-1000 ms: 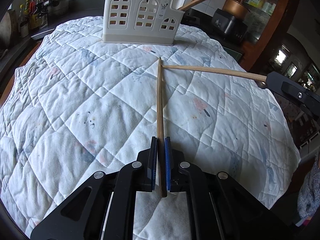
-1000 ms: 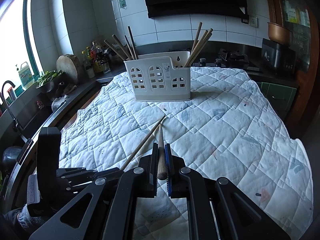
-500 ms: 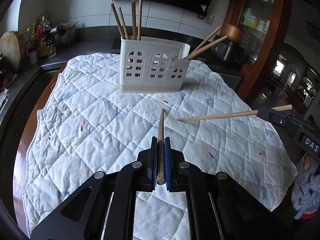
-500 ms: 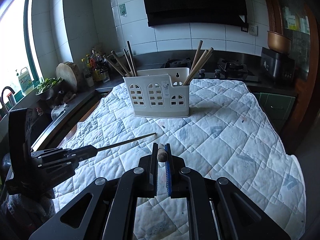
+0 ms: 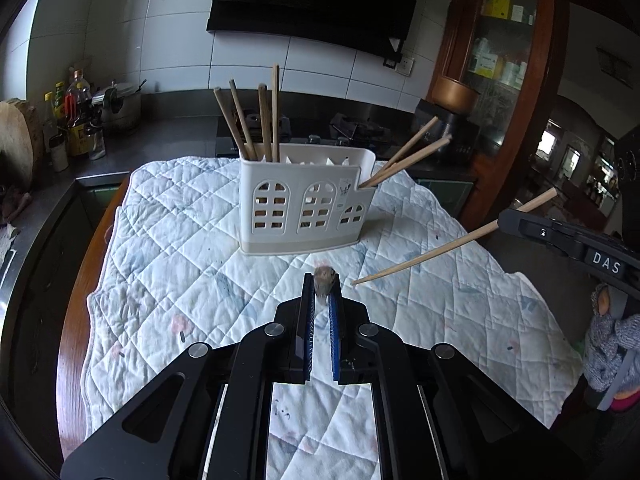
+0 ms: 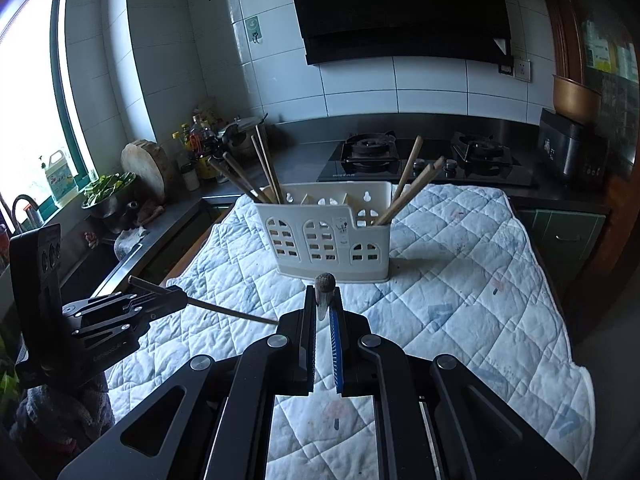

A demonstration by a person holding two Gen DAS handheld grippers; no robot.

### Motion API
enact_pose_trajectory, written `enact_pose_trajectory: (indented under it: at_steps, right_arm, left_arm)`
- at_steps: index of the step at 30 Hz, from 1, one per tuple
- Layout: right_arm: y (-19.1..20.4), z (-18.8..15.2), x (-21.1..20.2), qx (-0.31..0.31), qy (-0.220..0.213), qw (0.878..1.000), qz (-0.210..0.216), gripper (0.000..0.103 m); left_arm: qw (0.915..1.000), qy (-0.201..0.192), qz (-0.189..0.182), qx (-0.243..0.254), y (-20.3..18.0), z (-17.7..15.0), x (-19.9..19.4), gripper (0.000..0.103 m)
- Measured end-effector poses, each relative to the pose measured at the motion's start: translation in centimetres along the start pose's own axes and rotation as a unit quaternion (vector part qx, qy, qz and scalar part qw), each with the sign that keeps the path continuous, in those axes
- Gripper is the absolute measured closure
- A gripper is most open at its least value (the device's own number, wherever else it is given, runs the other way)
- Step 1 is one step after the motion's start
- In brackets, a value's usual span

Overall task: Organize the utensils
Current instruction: 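Lift both held chopsticks and lower them upright into the white caddy, then open both tools to release the chopsticks into the caddy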

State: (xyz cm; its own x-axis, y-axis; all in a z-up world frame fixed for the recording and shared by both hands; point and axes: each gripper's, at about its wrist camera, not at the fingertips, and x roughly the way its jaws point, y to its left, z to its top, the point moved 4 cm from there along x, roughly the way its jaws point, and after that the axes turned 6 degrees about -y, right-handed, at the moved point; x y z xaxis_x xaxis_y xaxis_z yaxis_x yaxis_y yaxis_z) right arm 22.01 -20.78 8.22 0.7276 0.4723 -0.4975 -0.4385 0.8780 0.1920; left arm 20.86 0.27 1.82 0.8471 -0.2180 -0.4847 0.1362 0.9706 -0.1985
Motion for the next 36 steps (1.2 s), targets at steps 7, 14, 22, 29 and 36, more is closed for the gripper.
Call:
enact_pose_trajectory:
  at_steps: [7,14,22,29,36]
  right_arm:
    - [-0.7,6.3,-0.3,-0.023,-0.020,0.999,-0.021,0.096]
    - [-1.4,11.3,0.3,-0.044,-0.033,0.997,-0.054,0.096]
    - [-2.1,13.3,2.7,-0.051,-0.029,0.996,-0.071,0.096]
    - [-2.9,12.5,5.7,-0.057,-0.009,0.996,-0.072,0.096]
    - [-3.5,10.9,8.3,-0.055,0.021,0.996,-0.067,0.096]
  left_arm:
    - [0.9997,-0.018,-0.006,0.012,-0.1,4.4,0.1,0.098]
    - [0.9971,-0.069,-0.005,0.032,-1.4,11.0,-0.8,0.098]
    - [0.9877,-0.138,0.047,0.057,-2.2,18.5,-0.3,0.098]
    - [0.9872,-0.139,0.071,0.033,-0.4,20.0,3.4,0.098]
    - [0.9922,-0.099,0.075,0.012,1.5,18.9,7.3,0.098]
